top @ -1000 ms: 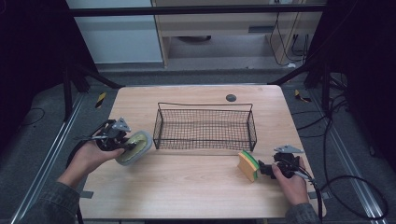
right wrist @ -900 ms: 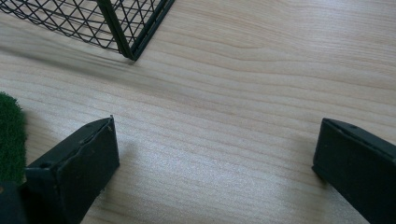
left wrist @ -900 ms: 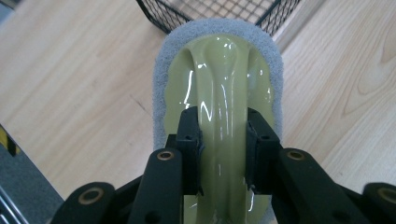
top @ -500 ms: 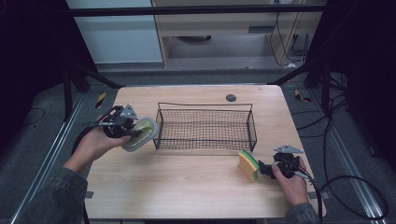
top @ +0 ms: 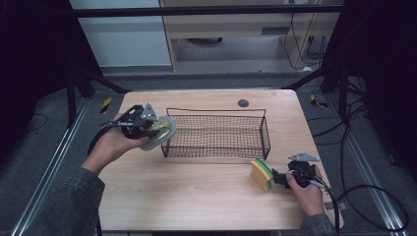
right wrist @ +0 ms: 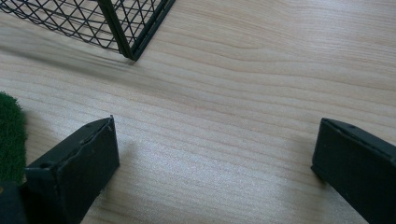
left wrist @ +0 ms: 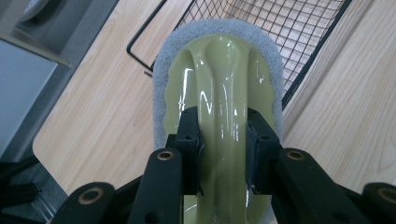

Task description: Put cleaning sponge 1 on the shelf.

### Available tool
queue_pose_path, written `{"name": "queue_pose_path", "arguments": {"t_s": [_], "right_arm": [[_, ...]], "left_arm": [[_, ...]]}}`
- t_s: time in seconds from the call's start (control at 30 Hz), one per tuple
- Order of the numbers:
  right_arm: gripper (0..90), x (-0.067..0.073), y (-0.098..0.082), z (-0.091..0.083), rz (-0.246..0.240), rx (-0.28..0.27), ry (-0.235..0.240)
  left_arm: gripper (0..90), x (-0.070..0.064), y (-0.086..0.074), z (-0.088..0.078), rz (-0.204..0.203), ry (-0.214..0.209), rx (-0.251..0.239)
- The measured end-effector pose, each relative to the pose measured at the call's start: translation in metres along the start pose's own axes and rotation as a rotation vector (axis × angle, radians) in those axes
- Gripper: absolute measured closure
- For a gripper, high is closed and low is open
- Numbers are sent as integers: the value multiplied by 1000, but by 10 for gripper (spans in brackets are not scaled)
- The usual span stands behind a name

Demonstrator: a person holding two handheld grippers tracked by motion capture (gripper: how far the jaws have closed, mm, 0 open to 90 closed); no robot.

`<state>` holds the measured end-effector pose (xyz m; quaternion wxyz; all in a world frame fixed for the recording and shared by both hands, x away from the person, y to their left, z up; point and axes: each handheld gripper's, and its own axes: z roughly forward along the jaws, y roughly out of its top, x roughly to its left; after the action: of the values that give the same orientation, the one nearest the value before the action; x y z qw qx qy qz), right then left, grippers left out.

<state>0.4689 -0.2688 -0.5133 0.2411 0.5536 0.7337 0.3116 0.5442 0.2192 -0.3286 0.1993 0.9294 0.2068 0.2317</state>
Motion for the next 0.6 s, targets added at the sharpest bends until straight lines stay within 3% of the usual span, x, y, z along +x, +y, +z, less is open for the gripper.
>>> {"name": "queue_pose_path", "arguments": {"t_s": [0.4, 0.6], "right_arm": [[8, 0, 0, 0, -5, 0, 2], [8, 0, 0, 0, -6, 0, 3]], "left_arm": [[708, 1, 31, 17, 101, 12, 13], [708, 0, 41, 22, 143, 18, -13]]}}
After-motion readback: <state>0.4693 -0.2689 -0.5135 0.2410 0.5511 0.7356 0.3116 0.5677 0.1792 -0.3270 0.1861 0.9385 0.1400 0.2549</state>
